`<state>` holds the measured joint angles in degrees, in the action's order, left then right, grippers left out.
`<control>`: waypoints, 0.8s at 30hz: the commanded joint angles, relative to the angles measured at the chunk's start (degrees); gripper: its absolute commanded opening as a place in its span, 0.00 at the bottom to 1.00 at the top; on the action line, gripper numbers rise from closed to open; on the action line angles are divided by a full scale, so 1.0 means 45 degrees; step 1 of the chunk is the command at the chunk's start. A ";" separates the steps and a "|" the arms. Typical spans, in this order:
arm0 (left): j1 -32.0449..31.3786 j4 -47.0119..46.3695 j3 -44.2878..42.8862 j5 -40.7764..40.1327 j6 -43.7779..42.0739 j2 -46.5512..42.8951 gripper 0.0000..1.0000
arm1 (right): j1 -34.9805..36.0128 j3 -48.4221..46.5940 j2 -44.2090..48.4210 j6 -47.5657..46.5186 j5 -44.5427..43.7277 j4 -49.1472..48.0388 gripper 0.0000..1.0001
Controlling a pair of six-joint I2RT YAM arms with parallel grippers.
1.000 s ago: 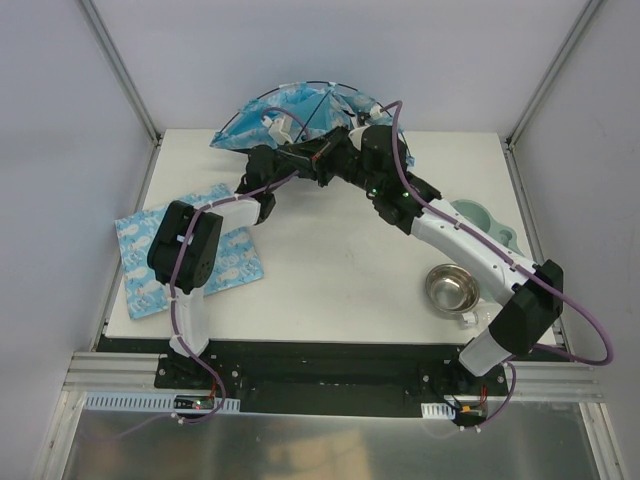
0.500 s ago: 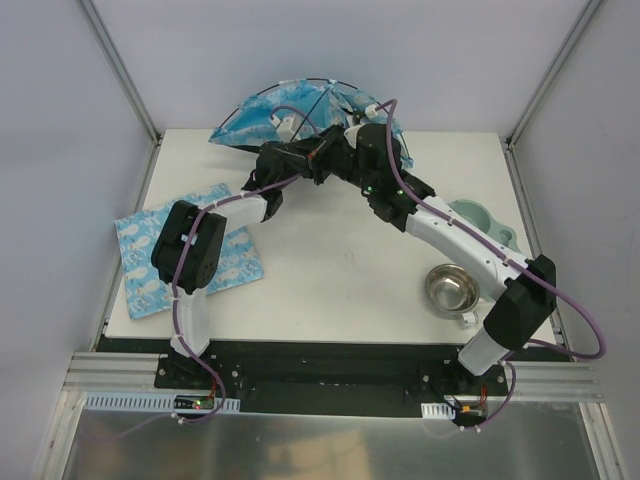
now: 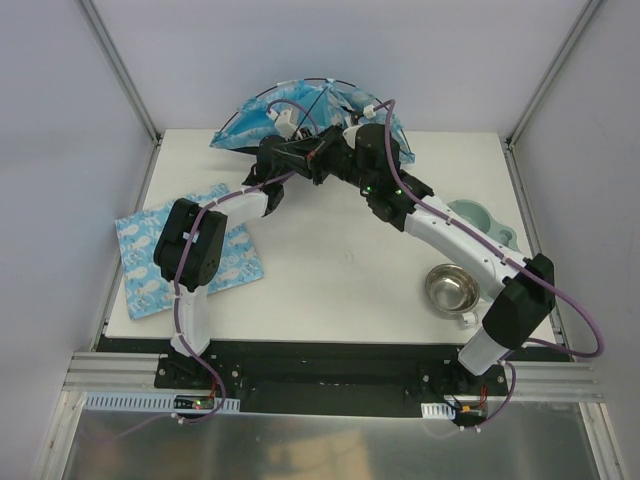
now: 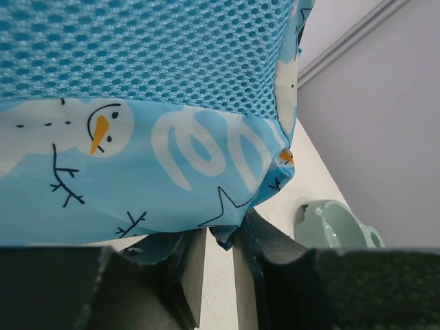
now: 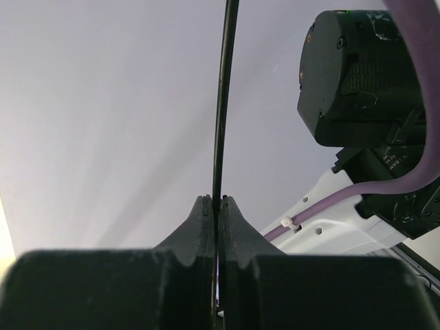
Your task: Set up the pet tent
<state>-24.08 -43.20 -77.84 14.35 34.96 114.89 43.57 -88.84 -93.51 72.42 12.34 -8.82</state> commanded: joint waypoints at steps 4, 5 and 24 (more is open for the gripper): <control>-0.0060 -0.0088 -0.0650 -0.0161 -0.0210 -0.0004 0.07 | -0.0386 -0.0122 -0.0274 -0.0117 -0.0691 -0.0110 0.00; -0.0041 -0.0068 -0.0670 -0.0084 -0.0210 0.0015 0.00 | -0.0386 -0.0083 -0.0254 -0.0117 -0.0710 -0.0110 0.00; 0.0467 -0.0284 0.3195 0.2202 0.0102 -0.3186 0.00 | -0.0757 0.2709 0.1718 -0.3572 -0.4087 -0.0793 0.00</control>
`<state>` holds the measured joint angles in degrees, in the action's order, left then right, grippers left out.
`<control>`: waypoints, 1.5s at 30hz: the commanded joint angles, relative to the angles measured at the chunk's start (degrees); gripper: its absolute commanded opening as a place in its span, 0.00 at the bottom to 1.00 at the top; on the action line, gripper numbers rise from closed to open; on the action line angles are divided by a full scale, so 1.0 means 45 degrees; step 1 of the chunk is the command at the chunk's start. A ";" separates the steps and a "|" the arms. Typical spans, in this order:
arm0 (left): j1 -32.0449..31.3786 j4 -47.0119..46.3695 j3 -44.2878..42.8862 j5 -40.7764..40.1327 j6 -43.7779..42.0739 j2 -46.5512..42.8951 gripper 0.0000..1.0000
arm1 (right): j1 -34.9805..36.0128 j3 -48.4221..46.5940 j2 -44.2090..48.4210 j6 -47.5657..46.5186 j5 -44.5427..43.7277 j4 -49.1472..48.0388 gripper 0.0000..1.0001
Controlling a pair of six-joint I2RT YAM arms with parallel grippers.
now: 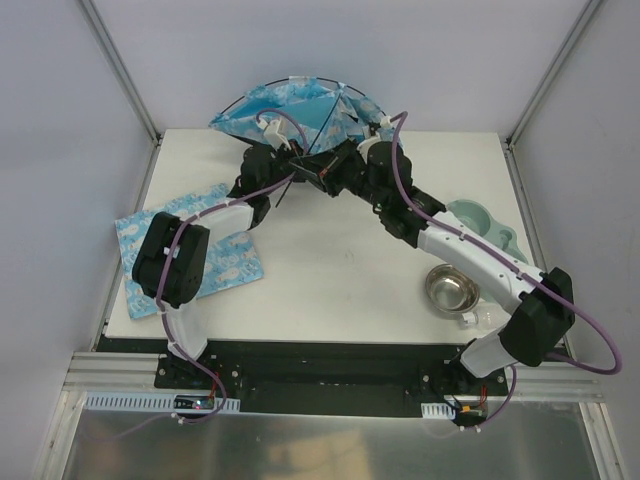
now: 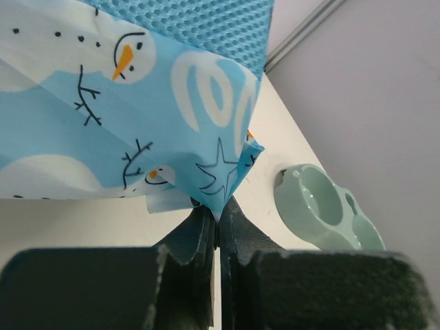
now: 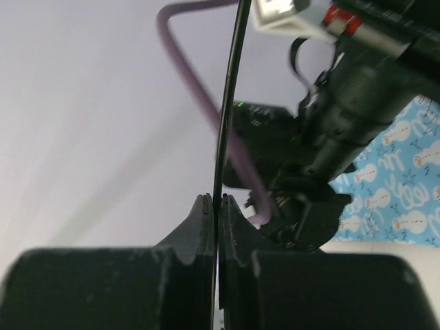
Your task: Set up the pet tent
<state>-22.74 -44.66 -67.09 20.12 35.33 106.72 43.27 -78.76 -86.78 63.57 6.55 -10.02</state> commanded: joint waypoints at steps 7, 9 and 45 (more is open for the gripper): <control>0.0191 0.0744 0.1686 0.1251 -0.0273 -0.2639 0.00 | -0.0884 0.1076 0.0320 -0.2817 -0.3603 -0.1619 0.00; 0.0171 0.1096 0.1841 0.1388 -0.0429 -0.2971 0.00 | -0.0962 0.1155 0.0320 -0.3052 -0.3778 -0.2010 0.00; 0.0522 0.6840 0.1687 0.2639 0.0390 -0.6332 0.00 | -0.1178 0.0140 -0.2296 -0.4927 -0.4462 -0.3554 0.00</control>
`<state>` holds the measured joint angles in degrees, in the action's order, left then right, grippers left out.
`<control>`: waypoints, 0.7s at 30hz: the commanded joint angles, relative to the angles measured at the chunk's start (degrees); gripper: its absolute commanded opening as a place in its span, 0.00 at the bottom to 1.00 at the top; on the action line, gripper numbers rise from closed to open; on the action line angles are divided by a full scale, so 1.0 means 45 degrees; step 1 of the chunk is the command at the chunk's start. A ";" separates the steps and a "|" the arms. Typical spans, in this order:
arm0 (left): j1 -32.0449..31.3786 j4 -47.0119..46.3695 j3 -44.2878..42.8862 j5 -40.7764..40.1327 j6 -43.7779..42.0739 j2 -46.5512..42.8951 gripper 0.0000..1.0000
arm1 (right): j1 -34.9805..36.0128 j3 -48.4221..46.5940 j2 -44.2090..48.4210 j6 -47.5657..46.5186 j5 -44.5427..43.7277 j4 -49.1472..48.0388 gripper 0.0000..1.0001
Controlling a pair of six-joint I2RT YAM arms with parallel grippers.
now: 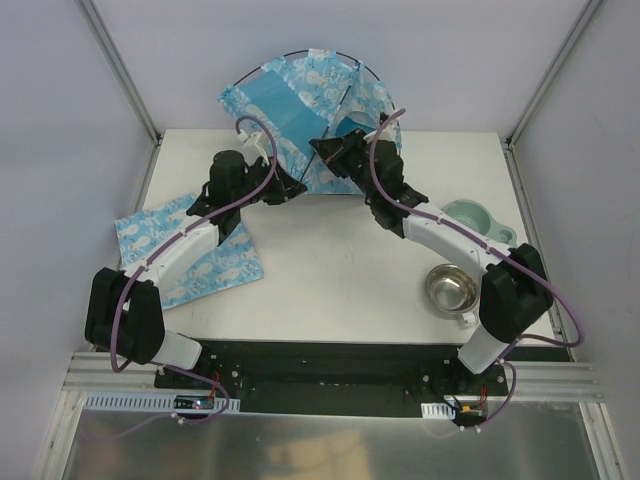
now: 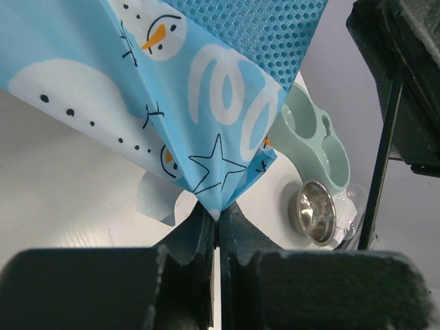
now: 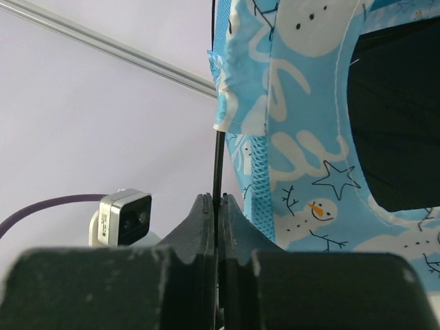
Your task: Set up the pet tent
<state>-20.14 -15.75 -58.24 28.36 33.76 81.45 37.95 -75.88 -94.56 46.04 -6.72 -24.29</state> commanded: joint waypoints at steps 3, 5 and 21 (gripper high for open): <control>-0.0055 0.0472 -0.0339 0.0671 0.0838 -0.0736 0.00 | 0.0276 -0.0599 -0.0782 -0.1363 -0.1553 -0.0305 0.00; -0.0055 0.0453 -0.0378 0.0670 0.0838 -0.0736 0.00 | 0.0374 -0.0600 -0.0880 -0.1442 -0.1728 -0.0227 0.00; -0.0036 0.1644 0.0501 0.0144 0.0054 -0.1831 0.00 | -0.0017 -0.0521 -0.0704 -0.1207 -0.1925 -0.0363 0.00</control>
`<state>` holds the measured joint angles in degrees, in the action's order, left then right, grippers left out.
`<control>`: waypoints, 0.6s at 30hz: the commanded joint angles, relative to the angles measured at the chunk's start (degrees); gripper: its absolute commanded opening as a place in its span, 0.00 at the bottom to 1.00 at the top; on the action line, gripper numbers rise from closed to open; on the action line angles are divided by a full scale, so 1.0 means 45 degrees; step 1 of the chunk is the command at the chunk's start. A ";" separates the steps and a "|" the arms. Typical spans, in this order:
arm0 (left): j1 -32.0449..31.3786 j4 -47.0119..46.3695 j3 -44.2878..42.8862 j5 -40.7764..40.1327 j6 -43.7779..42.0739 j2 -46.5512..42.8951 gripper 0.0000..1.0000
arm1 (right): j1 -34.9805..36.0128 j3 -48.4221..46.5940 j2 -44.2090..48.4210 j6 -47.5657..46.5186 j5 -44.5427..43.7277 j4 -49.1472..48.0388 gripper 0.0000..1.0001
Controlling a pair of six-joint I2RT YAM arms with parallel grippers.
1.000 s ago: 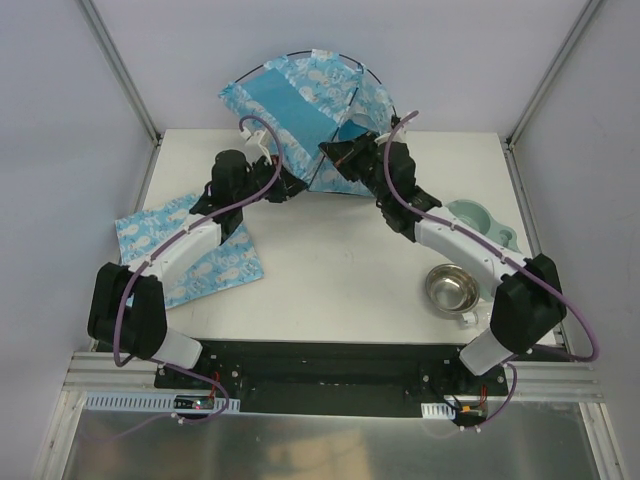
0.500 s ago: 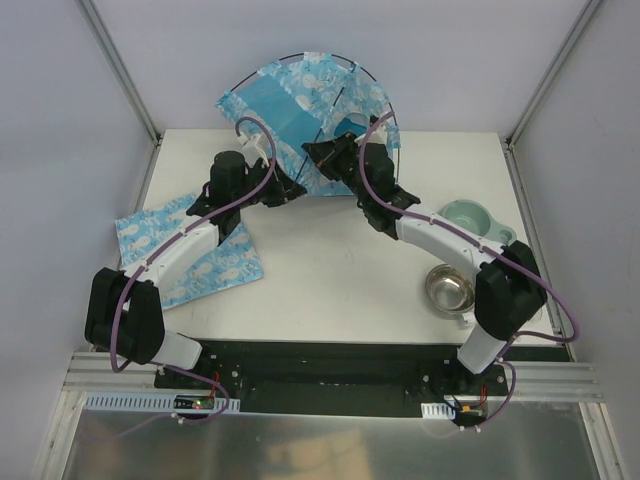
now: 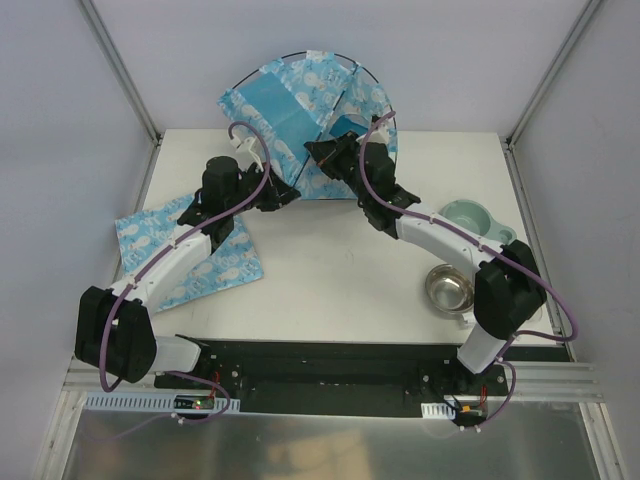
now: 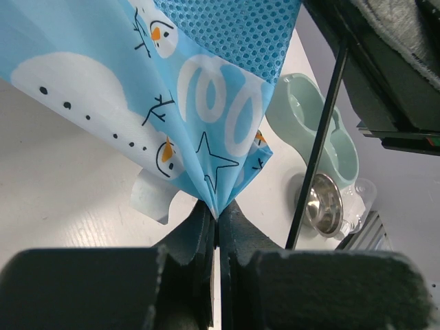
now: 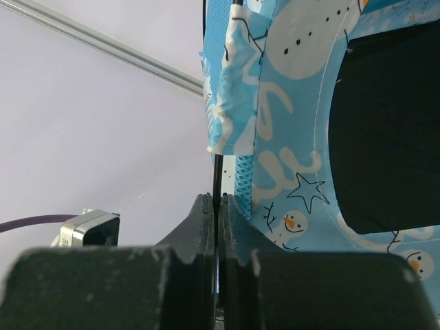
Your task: Set up the pet tent
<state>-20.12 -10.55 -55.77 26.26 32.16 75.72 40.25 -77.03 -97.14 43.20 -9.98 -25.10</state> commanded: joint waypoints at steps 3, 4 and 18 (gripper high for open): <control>-0.0041 0.0585 -0.0438 0.0454 0.1288 -0.0402 0.00 | -0.0156 -0.0303 -0.0307 -0.0889 -0.1240 -0.0242 0.00; -0.0041 0.0586 -0.0536 0.0376 0.1600 -0.0344 0.00 | -0.0078 -0.0342 -0.0384 -0.0947 -0.1240 -0.0242 0.00; 0.0057 0.1093 -0.1396 -0.0914 0.3752 -0.0246 0.00 | 0.1427 -0.0030 -0.0640 -0.2373 -0.0948 0.0167 0.00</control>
<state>-19.77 -3.49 -58.15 21.28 44.97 75.79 46.17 -77.54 -99.07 38.09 -12.23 -27.46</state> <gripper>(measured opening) 0.029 0.042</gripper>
